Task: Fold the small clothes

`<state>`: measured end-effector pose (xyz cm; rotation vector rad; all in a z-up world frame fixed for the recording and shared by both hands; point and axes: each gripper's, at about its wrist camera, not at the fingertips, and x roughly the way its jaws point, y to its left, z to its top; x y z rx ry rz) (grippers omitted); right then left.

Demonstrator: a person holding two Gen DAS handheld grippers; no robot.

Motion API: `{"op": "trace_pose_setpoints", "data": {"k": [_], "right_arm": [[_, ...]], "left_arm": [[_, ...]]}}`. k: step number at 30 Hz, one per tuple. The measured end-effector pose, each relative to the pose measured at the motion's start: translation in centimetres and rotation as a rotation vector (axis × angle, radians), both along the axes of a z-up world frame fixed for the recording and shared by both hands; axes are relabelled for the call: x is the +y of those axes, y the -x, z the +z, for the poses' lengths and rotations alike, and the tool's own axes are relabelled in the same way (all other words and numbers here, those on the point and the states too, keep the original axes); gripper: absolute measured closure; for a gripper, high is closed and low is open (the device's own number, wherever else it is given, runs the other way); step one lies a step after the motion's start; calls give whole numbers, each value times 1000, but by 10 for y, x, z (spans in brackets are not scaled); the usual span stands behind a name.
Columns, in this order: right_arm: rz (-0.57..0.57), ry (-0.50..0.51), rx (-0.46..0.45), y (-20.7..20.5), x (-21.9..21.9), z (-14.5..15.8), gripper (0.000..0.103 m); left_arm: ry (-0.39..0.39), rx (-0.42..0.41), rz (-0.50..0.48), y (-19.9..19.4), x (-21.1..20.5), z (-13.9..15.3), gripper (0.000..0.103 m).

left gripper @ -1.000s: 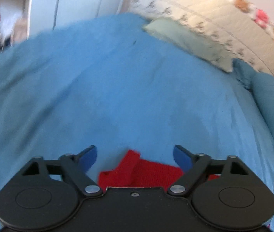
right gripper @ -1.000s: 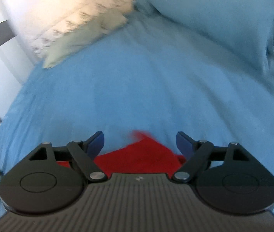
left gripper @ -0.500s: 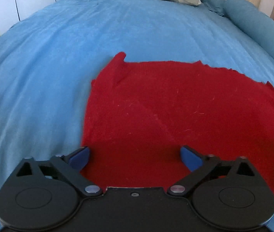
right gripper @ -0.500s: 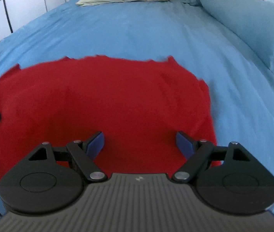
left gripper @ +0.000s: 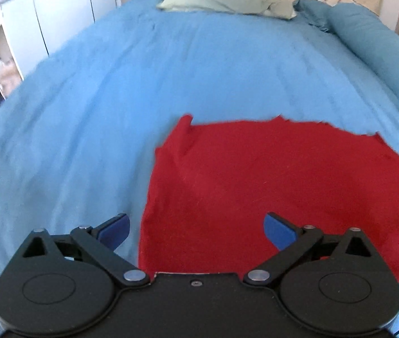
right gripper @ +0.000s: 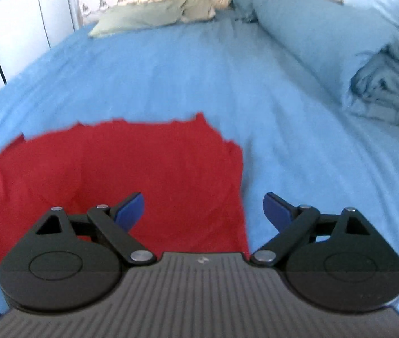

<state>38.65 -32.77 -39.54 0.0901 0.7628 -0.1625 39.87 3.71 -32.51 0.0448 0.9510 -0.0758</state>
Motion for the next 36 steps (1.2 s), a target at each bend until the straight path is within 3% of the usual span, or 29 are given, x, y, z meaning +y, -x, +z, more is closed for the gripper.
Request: {"op": "trace_pose_setpoints", "data": {"k": [4, 7, 13, 16, 19, 23, 31, 36], "right_arm": [[-4, -26, -6, 24, 3, 37, 0], [-42, -71, 62, 35, 4, 38, 0], [-165, -230, 144, 85, -3, -3, 0], [-240, -331, 120, 99, -12, -28, 0], [-320, -446, 90, 102, -24, -52, 11], [-418, -580, 16, 104, -36, -72, 12], [-456, -611, -50, 75, -64, -81, 17], [-416, -652, -56, 60, -74, -87, 16]], "left_arm": [[-11, 11, 4, 11, -18, 25, 0], [14, 34, -20, 20, -38, 21, 0], [14, 86, -77, 30, -79, -11, 0], [21, 88, -114, 36, -96, -25, 0], [14, 86, -143, 38, -107, -37, 0], [1, 74, -171, 36, -113, -45, 0], [52, 49, -157, 21, -110, -37, 0], [28, 22, -160, 5, -115, -38, 0]]}}
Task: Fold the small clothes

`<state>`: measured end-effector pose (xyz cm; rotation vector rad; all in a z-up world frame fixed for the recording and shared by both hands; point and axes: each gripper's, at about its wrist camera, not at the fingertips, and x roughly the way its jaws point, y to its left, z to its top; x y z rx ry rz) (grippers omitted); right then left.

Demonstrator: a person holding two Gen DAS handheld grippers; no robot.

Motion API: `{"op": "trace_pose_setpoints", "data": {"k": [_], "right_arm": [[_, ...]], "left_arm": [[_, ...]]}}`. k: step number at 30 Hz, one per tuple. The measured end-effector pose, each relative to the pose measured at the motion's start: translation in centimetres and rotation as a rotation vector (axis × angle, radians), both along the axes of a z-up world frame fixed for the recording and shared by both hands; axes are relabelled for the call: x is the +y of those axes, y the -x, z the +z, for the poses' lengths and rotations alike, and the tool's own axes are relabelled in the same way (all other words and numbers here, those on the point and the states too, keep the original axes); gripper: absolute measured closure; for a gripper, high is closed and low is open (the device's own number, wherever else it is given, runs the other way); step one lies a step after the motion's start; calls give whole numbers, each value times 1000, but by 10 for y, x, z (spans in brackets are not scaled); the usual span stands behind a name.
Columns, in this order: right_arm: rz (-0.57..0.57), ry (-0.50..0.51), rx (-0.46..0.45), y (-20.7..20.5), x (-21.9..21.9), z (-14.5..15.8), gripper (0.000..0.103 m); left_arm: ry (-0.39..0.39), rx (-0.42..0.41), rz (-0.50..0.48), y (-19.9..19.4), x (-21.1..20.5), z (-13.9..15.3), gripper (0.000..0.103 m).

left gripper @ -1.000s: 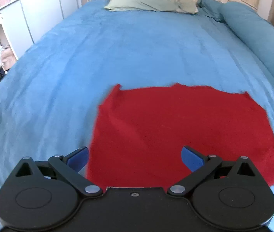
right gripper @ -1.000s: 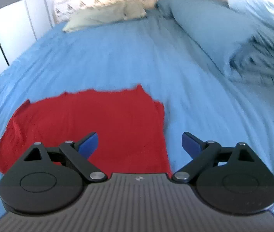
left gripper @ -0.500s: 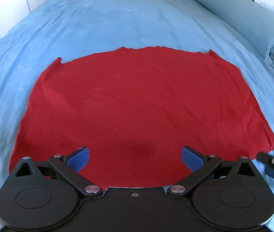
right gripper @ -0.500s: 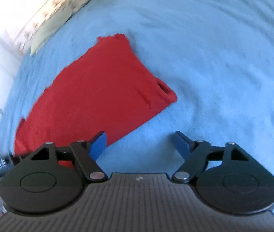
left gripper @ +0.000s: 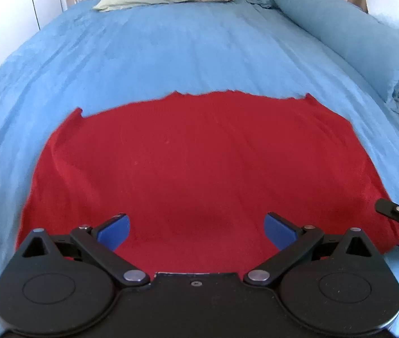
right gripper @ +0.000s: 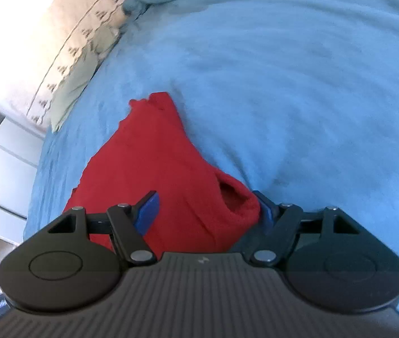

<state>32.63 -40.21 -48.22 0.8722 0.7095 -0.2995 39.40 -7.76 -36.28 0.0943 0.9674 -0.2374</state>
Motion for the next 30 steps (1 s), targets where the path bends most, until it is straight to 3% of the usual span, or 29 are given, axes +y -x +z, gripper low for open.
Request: {"op": "trace_pose_setpoints", "data": {"k": [2, 5, 9, 11, 15, 17, 21, 26, 30], "right_arm": [[64, 4, -18, -7, -1, 4, 32], [131, -8, -10, -14, -1, 2, 38], [108, -13, 1, -13, 0, -2, 45], [102, -6, 11, -13, 0, 1, 57], [92, 25, 74, -16, 4, 6, 66], [93, 46, 105, -20, 9, 14, 77], [111, 85, 91, -30, 24, 47, 79], [176, 156, 39, -65, 65, 101, 80], [369, 228, -67, -104, 135, 141, 80]], "left_arm": [[-2, -1, 18, -8, 1, -1, 0], [4, 12, 66, -23, 4, -5, 0], [11, 50, 105, -40, 7, -15, 0], [-14, 76, 112, -46, 4, -24, 0], [-61, 131, 126, -53, -1, -44, 0], [-67, 130, 134, -54, -2, -46, 0], [-73, 176, 135, -63, -3, -43, 0], [-9, 205, 197, -64, 34, -19, 0], [-10, 176, 266, -50, 94, 9, 0]]}}
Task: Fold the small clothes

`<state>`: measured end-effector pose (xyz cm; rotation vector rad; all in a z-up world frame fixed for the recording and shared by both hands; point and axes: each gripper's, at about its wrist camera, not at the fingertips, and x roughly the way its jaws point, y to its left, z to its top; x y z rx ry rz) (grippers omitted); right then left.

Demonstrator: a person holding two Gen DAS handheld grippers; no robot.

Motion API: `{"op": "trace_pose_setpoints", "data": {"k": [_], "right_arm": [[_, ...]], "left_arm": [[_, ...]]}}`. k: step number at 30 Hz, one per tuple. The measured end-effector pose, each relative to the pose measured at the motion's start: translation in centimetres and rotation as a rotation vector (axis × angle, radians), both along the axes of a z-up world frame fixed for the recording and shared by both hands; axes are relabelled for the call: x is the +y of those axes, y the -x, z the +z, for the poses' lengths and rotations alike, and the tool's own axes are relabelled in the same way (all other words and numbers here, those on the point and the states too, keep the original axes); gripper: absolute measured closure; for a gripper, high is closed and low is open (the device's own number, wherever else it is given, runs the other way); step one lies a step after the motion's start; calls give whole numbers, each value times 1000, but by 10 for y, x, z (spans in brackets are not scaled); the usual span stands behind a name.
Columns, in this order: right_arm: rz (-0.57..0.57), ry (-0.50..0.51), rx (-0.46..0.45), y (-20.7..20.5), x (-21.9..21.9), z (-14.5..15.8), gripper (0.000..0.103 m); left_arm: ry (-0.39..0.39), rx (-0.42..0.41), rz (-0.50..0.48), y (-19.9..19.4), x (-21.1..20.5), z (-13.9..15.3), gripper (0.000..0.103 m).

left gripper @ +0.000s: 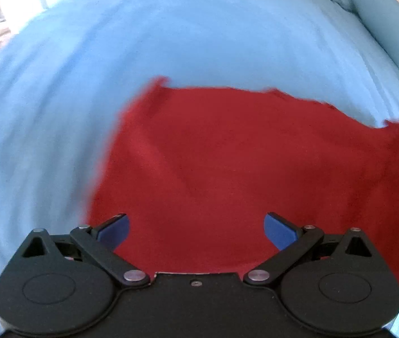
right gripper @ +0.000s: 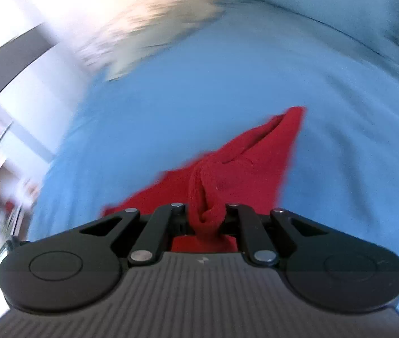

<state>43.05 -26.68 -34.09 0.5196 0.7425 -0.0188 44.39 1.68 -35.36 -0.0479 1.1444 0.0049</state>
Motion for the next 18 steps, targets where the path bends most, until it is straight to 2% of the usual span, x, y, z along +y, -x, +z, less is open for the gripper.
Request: {"op": "trace_pose_setpoints", "data": {"k": [4, 5, 7, 8, 9, 11, 14, 15, 16, 17, 18], "right_arm": [[364, 49, -129, -19, 95, 21, 80], [493, 56, -133, -21, 124, 18, 80], [660, 93, -116, -20, 168, 0, 80], [733, 135, -90, -21, 191, -18, 81], [768, 169, -55, -23, 207, -35, 81], [764, 215, 52, -32, 227, -77, 81], [748, 187, 100, -37, 230, -98, 79], [753, 197, 89, -35, 231, -96, 76], [753, 199, 74, -34, 230, -92, 67], [756, 187, 62, -36, 230, -85, 41], [760, 169, 49, -35, 225, -78, 30]], "left_arm": [[-21, 0, 28, 24, 62, 8, 0], [-32, 10, 34, 30, 73, 5, 0], [-69, 34, 49, 46, 96, -8, 0], [-80, 47, 58, 51, 104, -13, 0], [-83, 62, 70, 57, 112, -21, 0], [-49, 88, 96, 71, 126, -33, 0], [-16, 93, 115, 88, 136, -39, 0], [-11, 90, 113, 90, 138, -39, 0], [-2, 80, 112, 93, 139, -38, 0], [11, 69, 112, 95, 140, -35, 0], [24, 60, 113, 96, 138, -32, 0]]}}
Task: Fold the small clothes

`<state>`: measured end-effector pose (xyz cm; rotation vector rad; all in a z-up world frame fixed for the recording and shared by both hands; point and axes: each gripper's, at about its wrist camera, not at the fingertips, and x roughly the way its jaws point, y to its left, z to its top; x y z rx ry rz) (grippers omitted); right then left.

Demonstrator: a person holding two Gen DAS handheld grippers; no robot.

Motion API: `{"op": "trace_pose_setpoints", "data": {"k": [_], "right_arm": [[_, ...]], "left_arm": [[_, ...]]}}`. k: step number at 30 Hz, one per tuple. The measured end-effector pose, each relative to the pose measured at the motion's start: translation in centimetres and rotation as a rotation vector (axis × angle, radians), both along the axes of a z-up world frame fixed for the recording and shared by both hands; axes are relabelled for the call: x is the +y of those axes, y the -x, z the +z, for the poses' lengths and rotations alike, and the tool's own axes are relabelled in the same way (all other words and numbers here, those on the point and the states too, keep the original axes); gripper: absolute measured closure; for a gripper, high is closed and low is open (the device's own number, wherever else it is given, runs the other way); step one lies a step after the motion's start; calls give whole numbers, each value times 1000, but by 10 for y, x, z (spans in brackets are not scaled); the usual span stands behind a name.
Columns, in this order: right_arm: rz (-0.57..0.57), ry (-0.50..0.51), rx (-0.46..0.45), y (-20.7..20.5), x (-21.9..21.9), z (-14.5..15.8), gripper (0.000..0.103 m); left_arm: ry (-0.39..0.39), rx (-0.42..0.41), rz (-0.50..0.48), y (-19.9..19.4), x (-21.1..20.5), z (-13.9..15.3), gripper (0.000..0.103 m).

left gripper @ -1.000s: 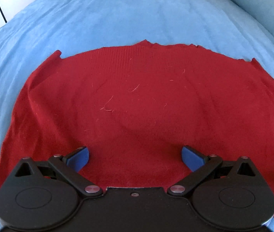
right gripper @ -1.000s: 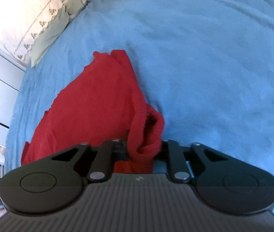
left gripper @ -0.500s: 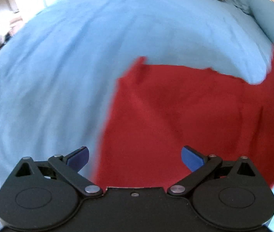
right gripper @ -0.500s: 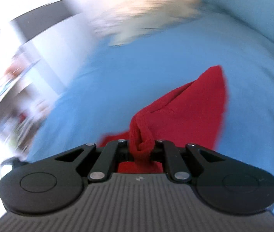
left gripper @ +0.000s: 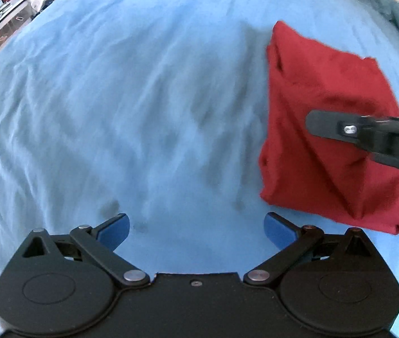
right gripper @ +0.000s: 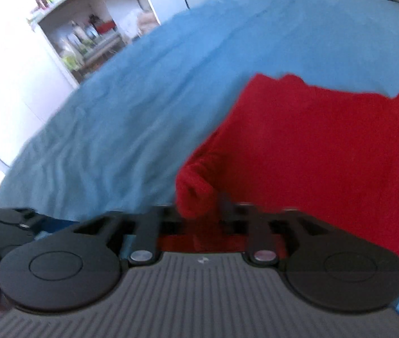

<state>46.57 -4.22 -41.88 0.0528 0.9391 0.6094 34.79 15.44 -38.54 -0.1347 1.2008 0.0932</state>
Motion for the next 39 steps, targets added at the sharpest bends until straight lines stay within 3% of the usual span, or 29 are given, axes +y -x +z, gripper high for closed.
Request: {"op": "trace_pose_setpoints", "data": {"k": [1, 4, 8, 13, 17, 19, 21, 22, 23, 24, 27, 31, 35, 37, 38, 39], "right_arm": [[-14, -28, -29, 5, -8, 11, 18], [-99, -70, -115, 30, -43, 45, 12], [-217, 125, -186, 65, -78, 51, 12], [-187, 347, -175, 103, -91, 10, 16], [-179, 421, -154, 107, -83, -23, 23], [-192, 430, -128, 102, -84, -38, 37], [-228, 403, -124, 94, -84, -37, 44], [-252, 385, -133, 92, -85, -32, 54], [-270, 374, -142, 91, -87, -26, 73], [-283, 372, -149, 90, -89, -22, 81], [-291, 394, -153, 96, -99, -18, 82], [-248, 424, -124, 102, -105, -39, 82], [-210, 396, -121, 101, -108, -39, 77], [-221, 344, -112, 100, -115, -32, 36], [-221, 318, -126, 106, -118, -22, 28], [-216, 298, -159, 111, -119, -14, 28]], "left_arm": [[24, -17, 1, 1, 0, 6, 0], [105, -58, -9, 9, -1, 19, 0], [214, -37, -23, 5, -10, 19, 0], [202, -38, -18, 1, -20, 18, 0], [191, -39, -12, -6, -18, 14, 0], [182, -35, -12, -9, -18, 14, 0], [180, -35, -16, -13, -18, 13, 0], [178, -39, -19, -13, -17, 14, 0], [175, -42, -22, -14, -18, 16, 0], [173, -43, -26, -15, -19, 16, 0], [155, -32, -46, -16, -23, 14, 0], [107, -28, -55, -17, -24, 6, 0], [65, -57, -27, -13, -14, 4, 0], [76, -53, 0, -11, -5, 0, 0], [84, -50, 13, -11, -1, -2, 0], [90, -44, 26, -12, 3, -5, 0]]}}
